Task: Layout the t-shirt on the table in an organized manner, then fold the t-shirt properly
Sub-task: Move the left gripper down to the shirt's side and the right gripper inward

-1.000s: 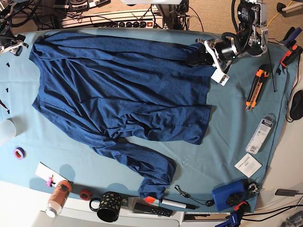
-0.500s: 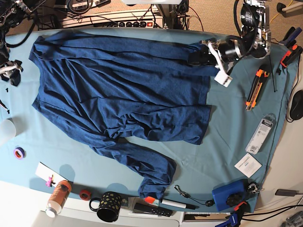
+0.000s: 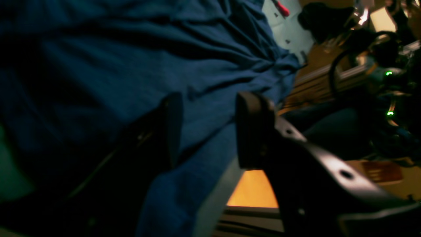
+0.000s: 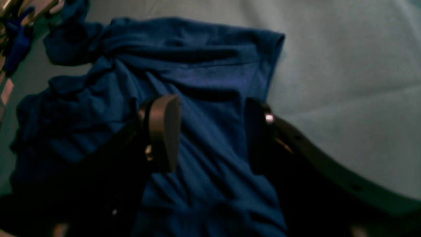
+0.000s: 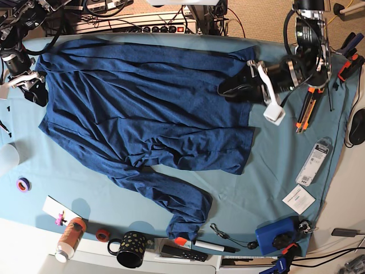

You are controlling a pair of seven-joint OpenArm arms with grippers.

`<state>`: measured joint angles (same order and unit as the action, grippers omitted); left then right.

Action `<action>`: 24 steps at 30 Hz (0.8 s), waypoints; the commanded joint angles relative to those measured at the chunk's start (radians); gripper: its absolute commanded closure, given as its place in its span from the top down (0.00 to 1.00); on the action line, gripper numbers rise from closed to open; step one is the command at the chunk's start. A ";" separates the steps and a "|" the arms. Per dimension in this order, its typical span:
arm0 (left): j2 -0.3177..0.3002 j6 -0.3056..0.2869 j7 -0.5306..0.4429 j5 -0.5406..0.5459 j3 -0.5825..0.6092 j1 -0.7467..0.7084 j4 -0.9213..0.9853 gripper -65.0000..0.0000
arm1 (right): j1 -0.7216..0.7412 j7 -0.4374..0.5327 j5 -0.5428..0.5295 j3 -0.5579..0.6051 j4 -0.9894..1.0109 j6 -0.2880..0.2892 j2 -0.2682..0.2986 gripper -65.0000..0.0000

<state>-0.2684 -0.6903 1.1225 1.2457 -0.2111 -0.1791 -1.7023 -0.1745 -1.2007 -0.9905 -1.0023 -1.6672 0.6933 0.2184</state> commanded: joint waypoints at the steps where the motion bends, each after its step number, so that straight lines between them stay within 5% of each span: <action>1: -0.006 -0.008 -0.032 -0.006 -0.003 0.031 -0.017 0.42 | 0.016 0.023 -0.027 -0.005 -0.015 0.005 0.024 0.47; 7: -0.006 -0.008 -0.146 -0.216 -0.001 0.141 -0.016 0.42 | 0.100 0.023 -0.002 0.029 -0.014 0.005 0.026 0.47; 13: -0.006 0.033 -0.250 -0.380 0.000 0.254 0.024 0.42 | 0.151 0.077 0.149 0.213 -0.014 0.005 0.025 0.47; 24: -0.006 0.042 -0.280 -0.397 0.000 0.502 0.549 0.42 | 0.155 0.157 0.353 0.462 -0.014 0.001 0.025 0.47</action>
<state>-0.2665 -0.6376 0.8700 0.8215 -0.2100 0.2943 -1.1320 -0.0334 -1.0721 -0.6243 -0.5377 -1.6669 0.6964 0.2245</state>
